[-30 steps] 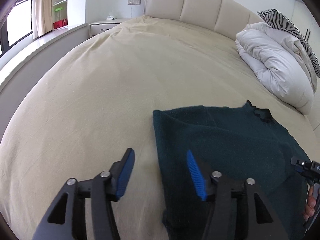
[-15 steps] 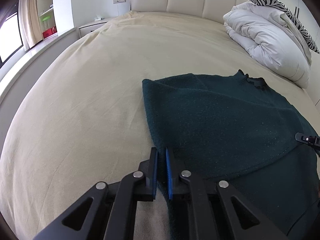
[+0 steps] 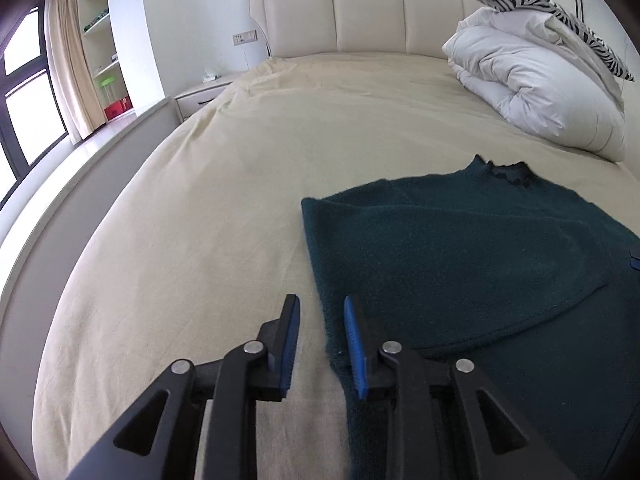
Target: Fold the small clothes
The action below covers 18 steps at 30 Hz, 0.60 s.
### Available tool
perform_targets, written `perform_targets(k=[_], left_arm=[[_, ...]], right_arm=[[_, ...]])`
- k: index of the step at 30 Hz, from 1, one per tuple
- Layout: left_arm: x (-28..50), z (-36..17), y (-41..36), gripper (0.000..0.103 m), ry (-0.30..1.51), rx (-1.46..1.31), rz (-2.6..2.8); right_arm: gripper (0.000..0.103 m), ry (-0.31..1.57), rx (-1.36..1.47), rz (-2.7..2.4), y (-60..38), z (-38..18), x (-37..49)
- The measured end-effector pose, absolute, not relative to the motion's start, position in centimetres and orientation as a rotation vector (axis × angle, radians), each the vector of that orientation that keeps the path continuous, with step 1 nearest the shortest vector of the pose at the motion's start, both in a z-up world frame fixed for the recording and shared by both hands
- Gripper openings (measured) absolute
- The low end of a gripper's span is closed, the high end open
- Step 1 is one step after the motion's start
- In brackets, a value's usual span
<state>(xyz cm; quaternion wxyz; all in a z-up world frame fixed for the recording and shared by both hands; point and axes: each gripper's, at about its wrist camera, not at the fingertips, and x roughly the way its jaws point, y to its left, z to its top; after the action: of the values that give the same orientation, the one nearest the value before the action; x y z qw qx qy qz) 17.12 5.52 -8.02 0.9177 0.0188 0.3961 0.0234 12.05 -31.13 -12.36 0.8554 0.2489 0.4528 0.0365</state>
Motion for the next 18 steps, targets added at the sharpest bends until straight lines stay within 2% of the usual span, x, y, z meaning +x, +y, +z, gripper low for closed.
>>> perform_targets(k=[1,3,5,7,14,18], left_arm=[[16.7,-7.3,5.4,0.052,0.8,0.019,0.033],[15.6,-6.0,5.1,0.067,0.765,-0.05,-0.021],[14.5,-5.2,4.5,0.072,0.741,-0.135,-0.099],[13.6,-4.9,3.2,0.078,0.738,-0.204,-0.169],[12.4,-7.4,-2.6,0.078,0.852,-0.342,-0.352],[12.0,-8.8,-4.2,0.078,0.91,-0.386,-0.364]], right_arm=[[0.028,0.922,0.529,0.063,-32.1,-11.7,11.2],[0.062,0.849,0.565,0.013,-35.3,-10.4,8.5],[0.068,0.763,0.625,-0.075,-39.4,-9.7,5.2],[0.068,0.697,0.696,-0.163,-44.5,-9.6,1.3],[0.068,0.551,1.092,-0.47,-60.8,-13.8,-11.2],[0.05,0.469,1.24,-0.456,-65.8,-15.8,-13.8]])
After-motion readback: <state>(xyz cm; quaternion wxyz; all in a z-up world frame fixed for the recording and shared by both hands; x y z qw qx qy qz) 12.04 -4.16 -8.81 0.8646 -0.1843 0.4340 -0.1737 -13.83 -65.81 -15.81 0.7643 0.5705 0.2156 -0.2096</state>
